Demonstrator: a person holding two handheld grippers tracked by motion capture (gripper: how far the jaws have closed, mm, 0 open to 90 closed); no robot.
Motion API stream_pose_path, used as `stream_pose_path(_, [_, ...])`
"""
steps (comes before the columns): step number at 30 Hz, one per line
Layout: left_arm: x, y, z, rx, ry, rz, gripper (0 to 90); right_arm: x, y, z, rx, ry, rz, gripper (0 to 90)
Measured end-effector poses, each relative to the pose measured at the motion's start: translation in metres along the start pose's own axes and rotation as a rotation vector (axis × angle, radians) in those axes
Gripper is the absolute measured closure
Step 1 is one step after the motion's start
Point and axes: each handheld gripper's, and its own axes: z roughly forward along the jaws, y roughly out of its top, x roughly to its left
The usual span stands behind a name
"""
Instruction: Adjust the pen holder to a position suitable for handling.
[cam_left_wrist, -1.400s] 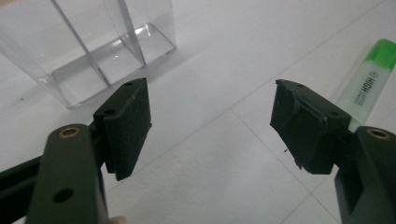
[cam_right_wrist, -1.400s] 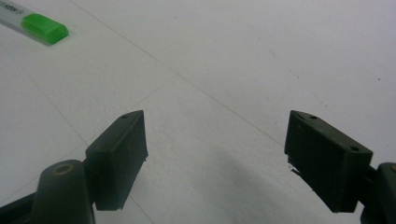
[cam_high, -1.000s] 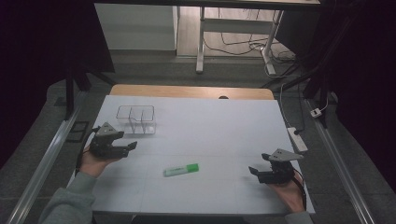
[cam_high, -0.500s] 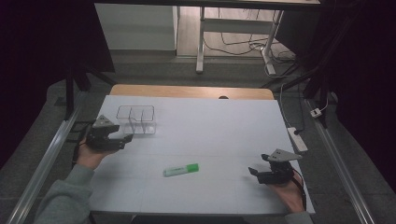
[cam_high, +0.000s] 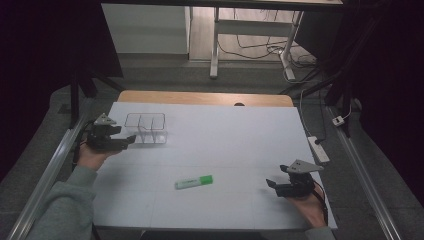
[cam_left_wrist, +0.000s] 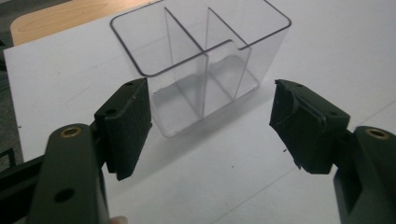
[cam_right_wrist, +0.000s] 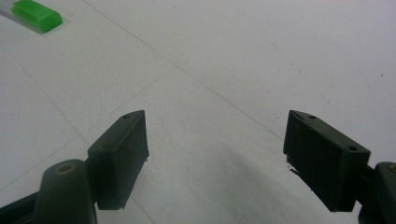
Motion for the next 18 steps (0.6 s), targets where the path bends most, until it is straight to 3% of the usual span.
stream_pose_path(8, [0.017,0.0,0.007,0.006,-0.004,-0.033,38.8,-0.001,-0.001,0.0,-0.004,-0.002,0.002,21.6])
stream_pose_path(13, [0.026,0.001,0.003,-0.026,-0.027,-0.058,48.1,0.0,0.0,0.0,-0.004,-0.001,0.001,21.6])
stream_pose_path(18, [0.03,0.007,-0.001,-0.026,-0.02,-0.049,57.8,0.0,0.0,0.0,-0.005,0.0,0.0,21.8])
